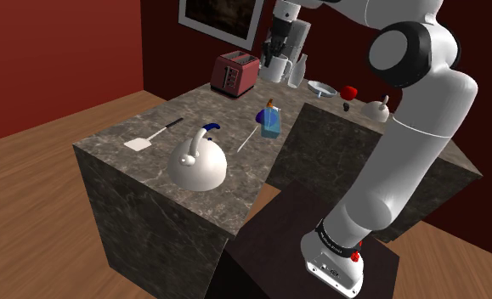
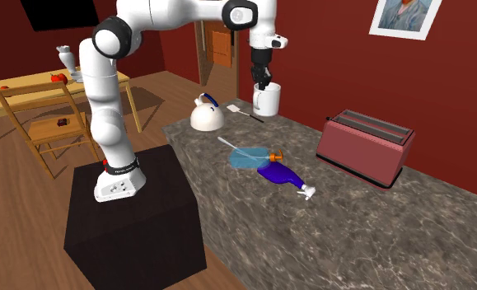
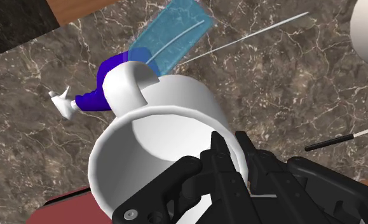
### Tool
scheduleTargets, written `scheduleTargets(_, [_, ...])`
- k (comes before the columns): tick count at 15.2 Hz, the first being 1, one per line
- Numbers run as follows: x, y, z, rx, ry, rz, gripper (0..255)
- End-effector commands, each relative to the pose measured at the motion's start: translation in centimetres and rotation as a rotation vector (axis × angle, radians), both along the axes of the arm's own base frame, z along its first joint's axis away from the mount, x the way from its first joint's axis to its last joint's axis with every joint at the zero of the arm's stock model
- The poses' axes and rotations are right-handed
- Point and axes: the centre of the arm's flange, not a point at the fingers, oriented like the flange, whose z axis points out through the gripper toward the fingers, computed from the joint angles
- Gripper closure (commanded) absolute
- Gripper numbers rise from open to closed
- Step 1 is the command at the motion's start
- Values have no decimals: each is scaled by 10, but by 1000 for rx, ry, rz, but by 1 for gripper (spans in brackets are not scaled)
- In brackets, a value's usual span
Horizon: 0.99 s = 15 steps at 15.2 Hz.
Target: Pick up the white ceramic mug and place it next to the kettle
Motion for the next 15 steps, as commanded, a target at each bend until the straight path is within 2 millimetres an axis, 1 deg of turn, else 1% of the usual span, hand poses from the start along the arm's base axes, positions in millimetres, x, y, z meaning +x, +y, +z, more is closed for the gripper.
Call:
scheduleTargets(1, [9, 25, 3, 0, 0, -2, 255])
scheduleTargets(15, [79, 195, 3, 0, 0, -2, 255])
